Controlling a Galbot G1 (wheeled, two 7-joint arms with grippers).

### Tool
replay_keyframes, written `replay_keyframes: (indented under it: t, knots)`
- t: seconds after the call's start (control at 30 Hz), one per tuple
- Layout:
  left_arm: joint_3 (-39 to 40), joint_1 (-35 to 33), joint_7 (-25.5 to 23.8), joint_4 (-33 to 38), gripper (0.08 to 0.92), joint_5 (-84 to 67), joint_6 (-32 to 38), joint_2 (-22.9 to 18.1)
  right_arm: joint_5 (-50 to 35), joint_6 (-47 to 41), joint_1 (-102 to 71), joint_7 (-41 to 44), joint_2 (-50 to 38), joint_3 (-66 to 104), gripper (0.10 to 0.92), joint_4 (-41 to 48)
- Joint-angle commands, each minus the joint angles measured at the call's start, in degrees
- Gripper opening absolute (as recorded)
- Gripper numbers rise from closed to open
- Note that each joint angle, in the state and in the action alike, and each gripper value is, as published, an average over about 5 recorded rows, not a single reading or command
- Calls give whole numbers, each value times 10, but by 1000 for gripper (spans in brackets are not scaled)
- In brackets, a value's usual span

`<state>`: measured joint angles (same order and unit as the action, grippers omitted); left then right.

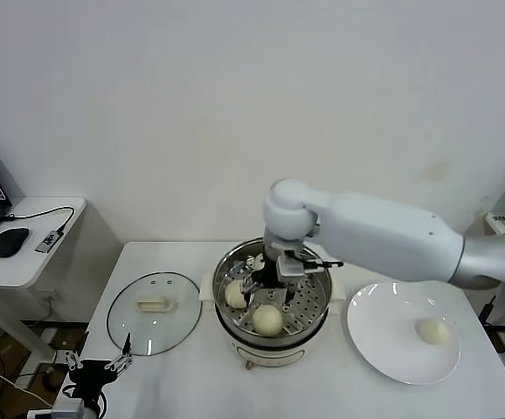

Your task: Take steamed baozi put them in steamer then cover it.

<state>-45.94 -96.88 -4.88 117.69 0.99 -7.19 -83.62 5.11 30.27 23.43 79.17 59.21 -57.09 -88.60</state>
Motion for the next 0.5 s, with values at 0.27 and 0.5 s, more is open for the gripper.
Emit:
replay_keyframes:
  t: [0.27, 0.5]
  knots:
    - [13, 2, -4, 2, 823, 0, -1, 6, -169, -305, 61, -5, -249, 41, 823, -5]
    - [17, 2, -7, 3, 823, -2, -5, 11, -127, -435, -90, 4, -359, 163, 823, -6]
